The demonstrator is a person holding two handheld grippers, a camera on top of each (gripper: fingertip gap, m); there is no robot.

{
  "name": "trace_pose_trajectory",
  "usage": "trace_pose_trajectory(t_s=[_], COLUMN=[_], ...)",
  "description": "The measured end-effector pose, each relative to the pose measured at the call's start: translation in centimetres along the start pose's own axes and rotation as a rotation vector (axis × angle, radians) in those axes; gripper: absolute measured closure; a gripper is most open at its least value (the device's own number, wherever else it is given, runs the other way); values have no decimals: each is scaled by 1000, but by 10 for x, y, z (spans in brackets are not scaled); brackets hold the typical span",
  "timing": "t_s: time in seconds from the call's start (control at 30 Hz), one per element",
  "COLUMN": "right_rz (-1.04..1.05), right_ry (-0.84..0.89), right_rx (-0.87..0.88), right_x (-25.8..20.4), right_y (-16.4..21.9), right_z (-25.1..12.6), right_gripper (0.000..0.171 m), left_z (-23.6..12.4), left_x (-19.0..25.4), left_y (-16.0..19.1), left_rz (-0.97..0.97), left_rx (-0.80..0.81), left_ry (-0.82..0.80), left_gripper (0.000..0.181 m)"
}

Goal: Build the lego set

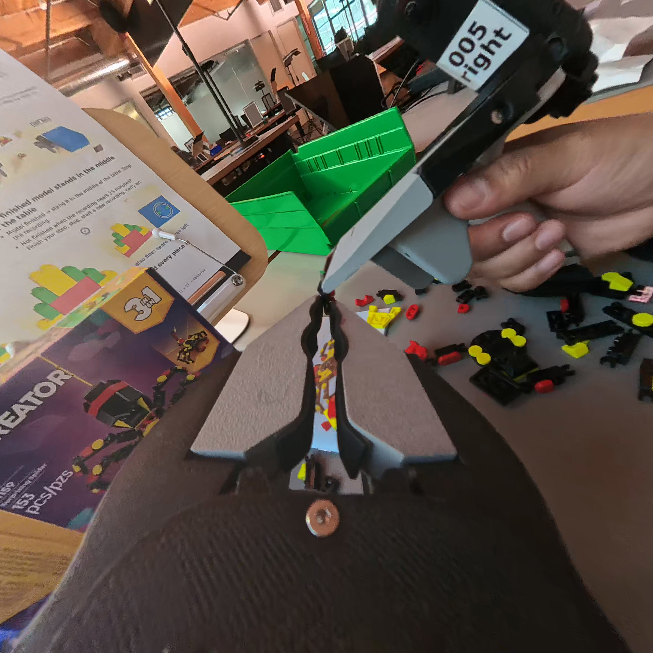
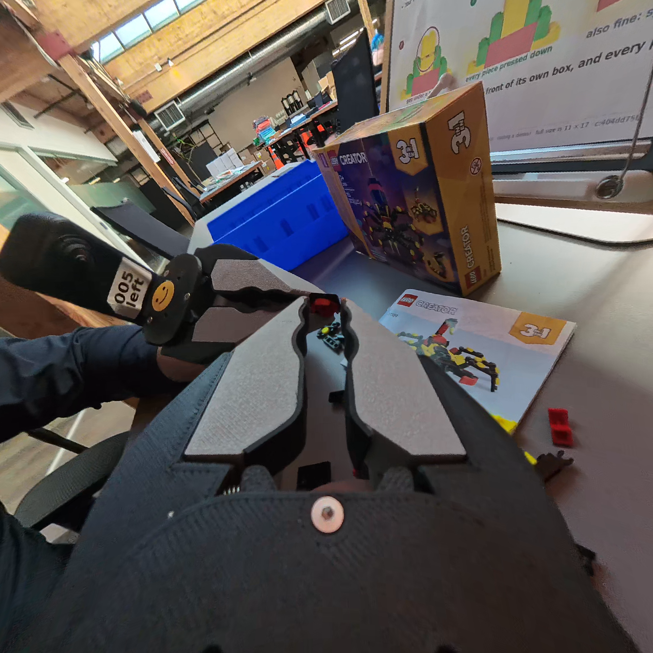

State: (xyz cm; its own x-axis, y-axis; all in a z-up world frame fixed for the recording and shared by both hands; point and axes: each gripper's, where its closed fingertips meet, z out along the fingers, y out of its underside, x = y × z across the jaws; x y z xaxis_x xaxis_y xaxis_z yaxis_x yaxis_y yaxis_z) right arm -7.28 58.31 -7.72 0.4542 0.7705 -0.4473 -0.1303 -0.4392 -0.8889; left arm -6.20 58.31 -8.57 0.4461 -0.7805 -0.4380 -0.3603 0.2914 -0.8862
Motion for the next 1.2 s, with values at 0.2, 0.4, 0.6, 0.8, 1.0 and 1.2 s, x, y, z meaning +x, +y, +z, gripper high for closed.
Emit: trace_pose_trajectory(t_s=[0.2,0.4,0.6,0.8,1.0,1.2], right_rz=[-5,-355,-569,-610,-609,-673], right_ry=[-1,145,182,214,236,320], right_rx=[-63,-246,-451,-595,-684,-834], right_x=[4,11,19,29,31,40], right_y=[8,25,46,66,74,86], right_z=[0,-3,-7,-9,-16,-35], right_gripper=[158,159,159,159,158,171], left_z=[2,5,8,12,13,14], left_x=[4,14,25,31,38,36], left_y=[6,19,34,50,50,40], left_rz=[-10,75,324,582,728,869], left_rx=[-29,-74,-124,-190,-199,-182], left_ry=[35,98,127,102,69,-43], left_gripper=[180,180,180,181,181,181])
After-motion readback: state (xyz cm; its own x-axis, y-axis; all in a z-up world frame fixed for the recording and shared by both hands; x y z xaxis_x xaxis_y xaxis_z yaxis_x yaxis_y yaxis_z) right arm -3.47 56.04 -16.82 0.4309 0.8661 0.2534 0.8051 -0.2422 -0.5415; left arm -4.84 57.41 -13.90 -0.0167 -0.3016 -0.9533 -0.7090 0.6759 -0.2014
